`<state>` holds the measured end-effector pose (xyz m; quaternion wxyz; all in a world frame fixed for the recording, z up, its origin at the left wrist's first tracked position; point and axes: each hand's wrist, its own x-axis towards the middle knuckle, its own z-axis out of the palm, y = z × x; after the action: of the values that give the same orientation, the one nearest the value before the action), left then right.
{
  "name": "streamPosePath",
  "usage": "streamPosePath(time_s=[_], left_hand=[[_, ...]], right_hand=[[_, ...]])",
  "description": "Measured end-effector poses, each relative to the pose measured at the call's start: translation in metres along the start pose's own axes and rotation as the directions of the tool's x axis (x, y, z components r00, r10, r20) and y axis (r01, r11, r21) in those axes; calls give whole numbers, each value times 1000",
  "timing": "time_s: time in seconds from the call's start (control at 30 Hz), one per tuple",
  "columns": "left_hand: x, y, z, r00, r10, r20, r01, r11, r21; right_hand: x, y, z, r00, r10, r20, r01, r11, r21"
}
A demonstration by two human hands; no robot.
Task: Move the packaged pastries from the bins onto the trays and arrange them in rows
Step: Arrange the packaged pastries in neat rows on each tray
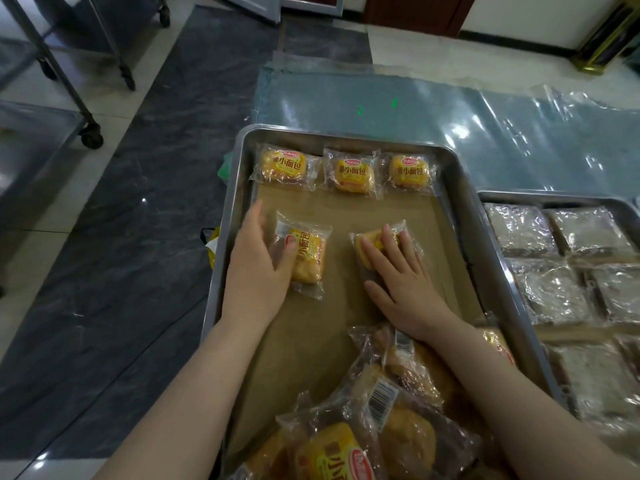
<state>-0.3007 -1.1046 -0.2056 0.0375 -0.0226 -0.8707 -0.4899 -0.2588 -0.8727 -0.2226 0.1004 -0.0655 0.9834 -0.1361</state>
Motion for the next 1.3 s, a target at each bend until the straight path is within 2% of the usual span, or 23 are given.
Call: streamPosePath(time_s=[0.03,0.07,0.1,0.13,0.23,0.33,0.4,0.5,0.57,0.7,0.83,0.97,1.1,1.2,1.27,1.3], left_hand=[[-3,2,1,988,153,-9,-149,974,173],[-7,3,4,955,294,27,-287,903,318],[-12,4,8,918,383,98,-389,830,400],[-16,7,11,894,410,180,-446,781,437],[-24,10,22,890,344,299,-456,699,551],[-24,11,27,902,280,328,-431,621,655],[-17,9,25,920,260,295,-393,600,697],[-4,2,14,963,222,151,-258,617,744],[-1,0,12,969,223,104,-227,649,726],[-4,-2,20,973,195,123,-227,715,662],[-2,-11,20,989,79,124,-142,728,671],[-2,-10,24,990,38,139,-121,740,661],[-2,-12,24,986,32,162,-130,753,645],[-3,-12,22,984,43,170,-142,764,630],[-3,-10,21,984,65,167,-157,763,627],[-3,-9,20,982,85,168,-173,762,624]], right_hand=[[0,0,1,1000,12,-17,-12,1000,8],[-1,0,2,999,28,-32,-28,1000,15],[0,0,2,998,45,-46,-45,999,19],[0,1,3,996,62,-61,-60,998,19],[0,0,5,988,93,-122,-88,995,48],[3,-2,1,957,172,-231,-134,976,171],[8,-2,-3,938,226,-262,-178,965,194],[16,-3,-4,950,194,-244,-178,980,87],[24,-6,-4,967,150,-206,-146,989,38],[43,-11,-3,978,122,-169,-128,992,-20],[55,-15,-1,980,103,-172,-108,994,-21],[60,-20,1,978,98,-186,-93,995,32],[63,-27,-1,990,89,-108,-86,996,32],[59,-32,-12,978,77,-195,-70,997,42],[46,-28,-22,949,125,-290,-92,988,125],[37,-24,-27,944,152,-293,-102,978,181]])
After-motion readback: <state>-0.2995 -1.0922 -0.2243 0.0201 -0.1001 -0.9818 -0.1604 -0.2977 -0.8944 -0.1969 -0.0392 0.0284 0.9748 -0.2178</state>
